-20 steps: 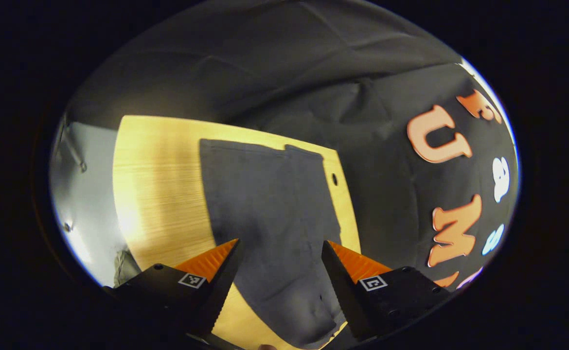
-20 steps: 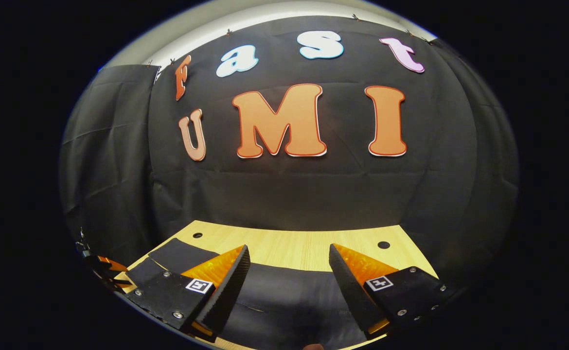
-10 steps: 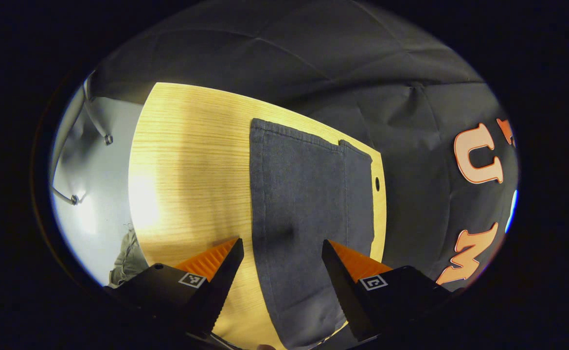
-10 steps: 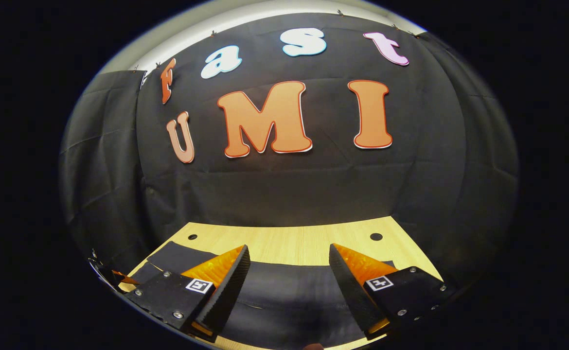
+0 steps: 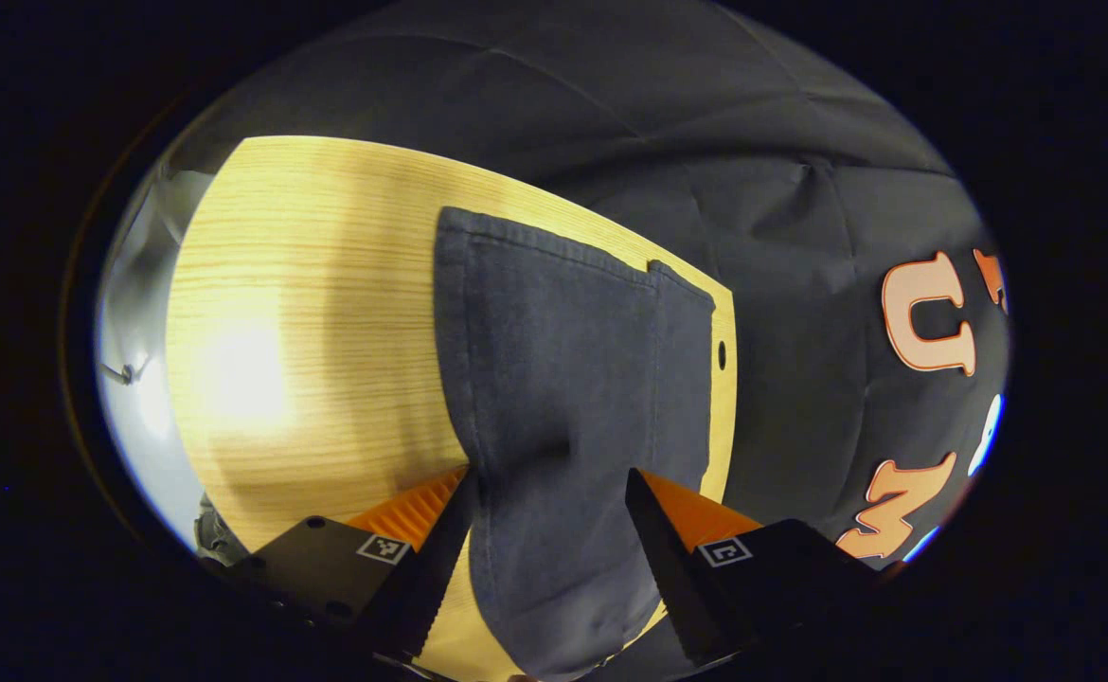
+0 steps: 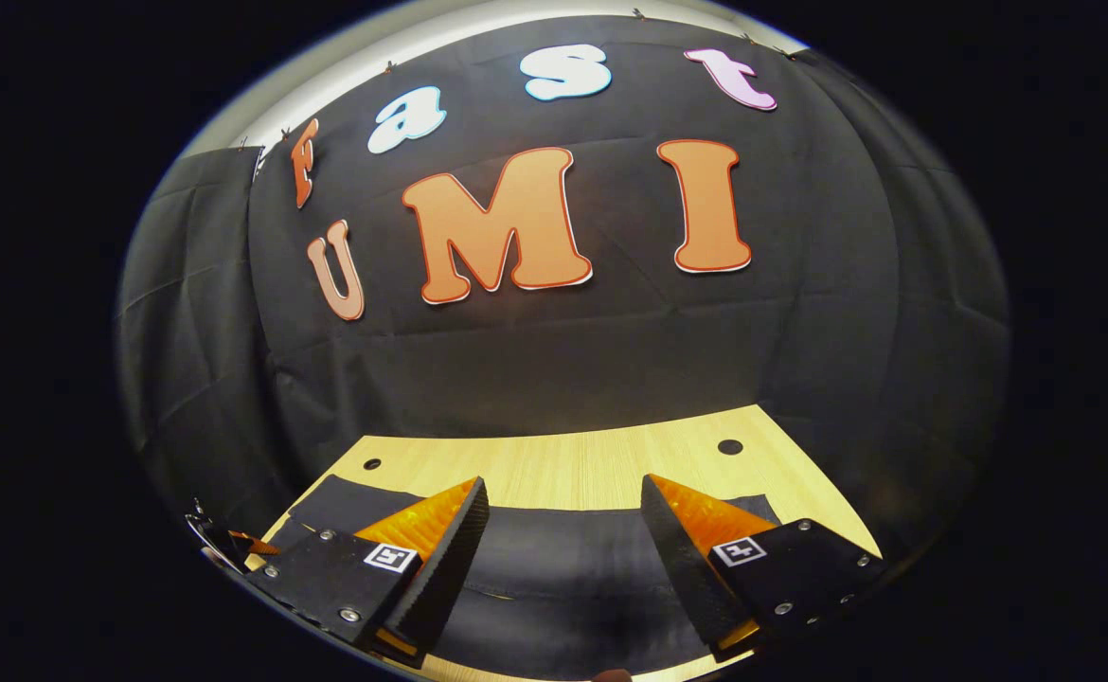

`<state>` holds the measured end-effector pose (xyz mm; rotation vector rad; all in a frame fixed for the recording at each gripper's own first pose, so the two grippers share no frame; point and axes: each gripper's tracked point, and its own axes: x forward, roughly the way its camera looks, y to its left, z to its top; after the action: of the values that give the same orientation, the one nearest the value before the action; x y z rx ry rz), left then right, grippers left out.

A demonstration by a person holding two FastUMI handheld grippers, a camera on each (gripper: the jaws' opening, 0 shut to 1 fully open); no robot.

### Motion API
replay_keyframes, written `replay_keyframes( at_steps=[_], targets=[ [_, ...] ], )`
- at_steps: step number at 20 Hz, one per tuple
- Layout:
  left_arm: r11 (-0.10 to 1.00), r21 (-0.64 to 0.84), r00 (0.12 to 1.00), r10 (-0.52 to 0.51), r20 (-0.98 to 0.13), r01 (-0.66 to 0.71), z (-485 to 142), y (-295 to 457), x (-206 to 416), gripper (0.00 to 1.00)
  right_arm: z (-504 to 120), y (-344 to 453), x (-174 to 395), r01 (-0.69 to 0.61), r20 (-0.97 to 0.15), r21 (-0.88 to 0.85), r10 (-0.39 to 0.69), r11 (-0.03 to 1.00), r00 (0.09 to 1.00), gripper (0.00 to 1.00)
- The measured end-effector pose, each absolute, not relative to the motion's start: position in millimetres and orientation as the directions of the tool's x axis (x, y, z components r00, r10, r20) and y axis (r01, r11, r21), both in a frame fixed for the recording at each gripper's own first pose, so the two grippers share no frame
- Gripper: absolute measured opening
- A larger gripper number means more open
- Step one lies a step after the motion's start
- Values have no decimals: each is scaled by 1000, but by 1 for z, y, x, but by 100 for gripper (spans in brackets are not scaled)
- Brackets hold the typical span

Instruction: Grasp the waist and the cuffs of the jeans and fold them to make the two legs overlap; first hold the waist and fold one-third of the jeans toward the cuffs, then hold the cuffs and fold the remaining one-third in the same direction to finish folding.

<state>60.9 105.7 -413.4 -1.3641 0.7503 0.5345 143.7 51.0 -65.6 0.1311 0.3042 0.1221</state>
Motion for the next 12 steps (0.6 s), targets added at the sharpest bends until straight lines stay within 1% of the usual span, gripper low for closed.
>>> replay_keyframes(
  at_steps=[2,4,5,6,7,8,9,10,11,12],
  targets=[
    [141,-700,692,-109,-714,-700,-412,97,78,94,-66,47,144,-90,-296,141,129,986,946,98],
    [145,-714,706,-110,-699,-685,-415,94,94,92,-66,40,141,-70,-301,146,112,987,947,98],
    [146,-715,706,-115,-699,-684,-419,91,101,87,-65,36,139,-57,-302,158,103,986,948,98],
    [147,-714,702,-133,-700,-684,-423,86,103,89,-66,32,136,-41,-304,174,94,984,948,98],
    [143,-712,697,-147,-702,-687,-428,82,106,72,-67,27,133,-24,-307,191,83,981,948,98],
    [131,-714,695,-166,-700,-688,-433,79,110,58,-69,21,128,-7,-310,205,72,979,948,97],
    [120,-719,693,-197,-693,-685,-436,73,112,46,-72,16,123,4,-318,214,66,977,946,98],
    [112,-718,682,-242,-690,-687,-434,67,106,39,-76,10,116,16,-332,212,57,977,942,98],
    [103,-696,661,-244,-710,-710,-436,68,104,22,-80,1,110,42,-348,201,32,979,937,98],
    [118,-696,663,-226,-714,-708,-436,67,106,6,-85,-11,104,69,-361,194,6,978,932,98]
  ],
)
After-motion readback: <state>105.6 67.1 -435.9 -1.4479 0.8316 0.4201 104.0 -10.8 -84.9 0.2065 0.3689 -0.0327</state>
